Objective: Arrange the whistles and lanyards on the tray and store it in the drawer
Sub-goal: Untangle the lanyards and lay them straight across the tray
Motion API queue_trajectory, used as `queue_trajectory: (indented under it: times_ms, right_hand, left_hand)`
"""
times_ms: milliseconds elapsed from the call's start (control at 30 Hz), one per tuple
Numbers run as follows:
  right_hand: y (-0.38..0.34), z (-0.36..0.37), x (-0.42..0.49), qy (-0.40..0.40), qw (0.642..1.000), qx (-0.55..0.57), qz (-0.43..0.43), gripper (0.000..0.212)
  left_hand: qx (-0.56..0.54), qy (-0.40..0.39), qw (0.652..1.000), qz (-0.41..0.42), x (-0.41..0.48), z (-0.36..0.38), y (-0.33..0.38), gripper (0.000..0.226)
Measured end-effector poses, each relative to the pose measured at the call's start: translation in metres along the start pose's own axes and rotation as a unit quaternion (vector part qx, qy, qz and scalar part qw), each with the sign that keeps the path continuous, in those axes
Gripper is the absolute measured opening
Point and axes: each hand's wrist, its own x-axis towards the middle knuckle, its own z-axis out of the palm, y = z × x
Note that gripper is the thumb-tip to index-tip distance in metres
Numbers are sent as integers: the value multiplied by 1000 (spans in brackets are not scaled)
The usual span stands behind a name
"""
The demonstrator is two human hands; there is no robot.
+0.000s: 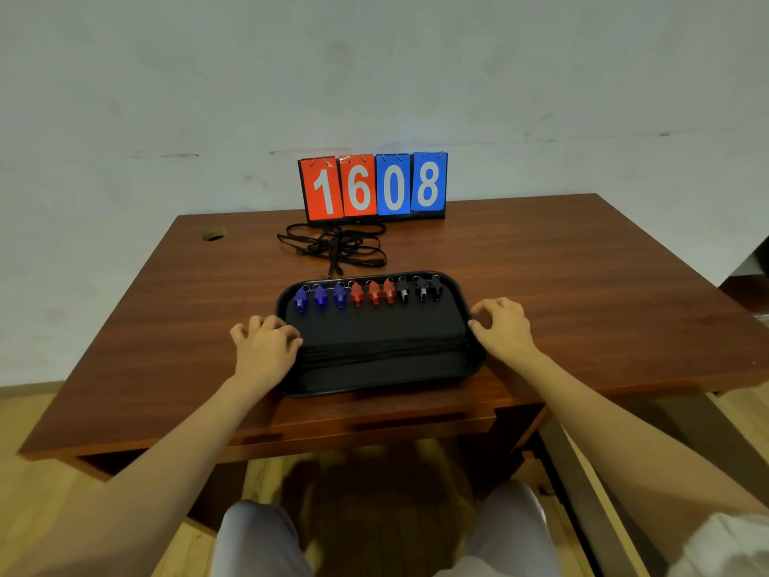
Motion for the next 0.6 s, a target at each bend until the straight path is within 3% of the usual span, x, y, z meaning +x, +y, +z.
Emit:
queue_trajectory:
  times_ms: [200,400,600]
  right_hand:
    - [-8,13,-1,-39,990,-102,-94,23]
    - [-9,18,-7,-78,983,-142,-90,26]
    - [-25,14,-3,-54,980,-156,-108,31]
  left_hand:
    - [36,2,994,107,-5,3,19,35]
    - [43,-31,992,115,-13,11,24,38]
    - [36,-5,991,131,-5,10,26,38]
